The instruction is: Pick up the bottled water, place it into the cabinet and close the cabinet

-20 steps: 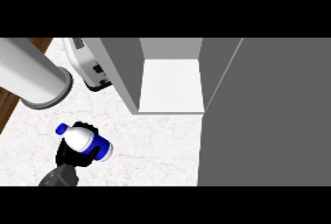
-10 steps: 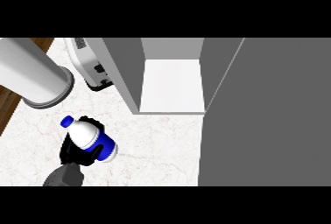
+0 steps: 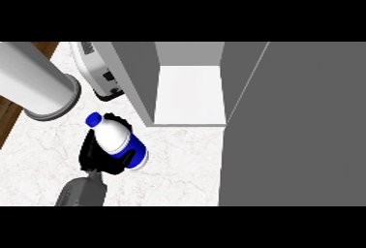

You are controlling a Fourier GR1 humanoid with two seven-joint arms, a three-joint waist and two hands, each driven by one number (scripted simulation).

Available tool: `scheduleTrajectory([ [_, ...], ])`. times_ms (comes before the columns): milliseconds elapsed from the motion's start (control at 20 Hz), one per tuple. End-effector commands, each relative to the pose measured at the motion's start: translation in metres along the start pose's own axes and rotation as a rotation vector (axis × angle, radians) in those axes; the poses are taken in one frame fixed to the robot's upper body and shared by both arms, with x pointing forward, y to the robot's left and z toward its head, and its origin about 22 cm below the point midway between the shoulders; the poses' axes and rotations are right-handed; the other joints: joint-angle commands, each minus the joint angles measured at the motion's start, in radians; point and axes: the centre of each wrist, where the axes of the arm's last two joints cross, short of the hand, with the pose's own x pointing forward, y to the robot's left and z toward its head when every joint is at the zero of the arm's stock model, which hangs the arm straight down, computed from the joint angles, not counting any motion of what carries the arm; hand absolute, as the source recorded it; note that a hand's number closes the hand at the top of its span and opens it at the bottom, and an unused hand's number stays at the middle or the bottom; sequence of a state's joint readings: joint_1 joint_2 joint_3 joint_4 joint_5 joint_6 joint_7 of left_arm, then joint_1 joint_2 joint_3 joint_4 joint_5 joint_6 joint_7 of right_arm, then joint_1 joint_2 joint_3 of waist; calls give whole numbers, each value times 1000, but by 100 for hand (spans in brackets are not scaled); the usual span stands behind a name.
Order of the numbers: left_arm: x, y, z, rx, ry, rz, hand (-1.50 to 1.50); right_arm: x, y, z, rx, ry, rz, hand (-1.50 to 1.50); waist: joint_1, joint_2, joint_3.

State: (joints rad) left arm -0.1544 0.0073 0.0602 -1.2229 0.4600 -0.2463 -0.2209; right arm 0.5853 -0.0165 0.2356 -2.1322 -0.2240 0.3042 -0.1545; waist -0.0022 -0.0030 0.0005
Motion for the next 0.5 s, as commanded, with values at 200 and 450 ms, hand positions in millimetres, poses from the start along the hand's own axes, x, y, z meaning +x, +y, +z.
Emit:
scheduleTrajectory([
  [200, 20, -94, -38, -24, -35, -65, 150, 3, 3, 9, 27, 10, 8, -150, -9, -1, 0],
  [450, 29, -115, -64, -13, -28, -108, 150, 9, 6, 3, 10, 8, -21, -150, -8, 2, 0],
])
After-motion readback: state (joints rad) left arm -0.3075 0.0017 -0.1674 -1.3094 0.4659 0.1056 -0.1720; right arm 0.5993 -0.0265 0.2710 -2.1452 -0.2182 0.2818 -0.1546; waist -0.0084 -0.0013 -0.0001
